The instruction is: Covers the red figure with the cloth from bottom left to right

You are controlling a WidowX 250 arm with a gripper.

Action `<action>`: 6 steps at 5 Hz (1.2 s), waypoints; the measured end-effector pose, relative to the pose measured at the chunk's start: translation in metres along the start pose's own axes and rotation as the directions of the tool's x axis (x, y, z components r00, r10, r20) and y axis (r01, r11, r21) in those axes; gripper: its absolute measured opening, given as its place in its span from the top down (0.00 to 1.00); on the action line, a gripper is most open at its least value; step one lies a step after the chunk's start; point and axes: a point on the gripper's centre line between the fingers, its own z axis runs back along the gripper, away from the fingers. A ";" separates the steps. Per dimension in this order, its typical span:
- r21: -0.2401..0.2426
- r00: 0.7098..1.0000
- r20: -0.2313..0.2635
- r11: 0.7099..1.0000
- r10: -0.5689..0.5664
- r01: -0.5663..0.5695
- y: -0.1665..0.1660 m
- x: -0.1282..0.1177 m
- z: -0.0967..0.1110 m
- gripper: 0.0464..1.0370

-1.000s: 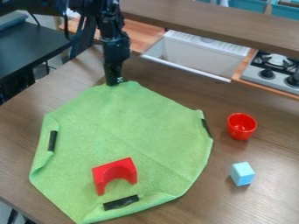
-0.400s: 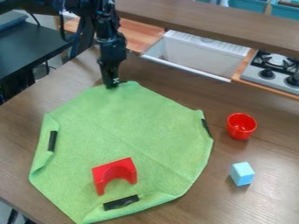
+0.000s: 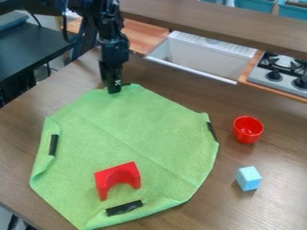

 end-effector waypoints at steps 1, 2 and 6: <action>0.009 1.000 -0.004 1.000 -0.004 0.004 -0.002 0.004 0.001 0.08; -0.002 1.000 -0.017 1.000 0.014 -0.014 -0.002 0.005 -0.001 0.39; -0.058 0.999 -0.005 0.998 0.038 -0.038 -0.010 0.004 0.000 1.00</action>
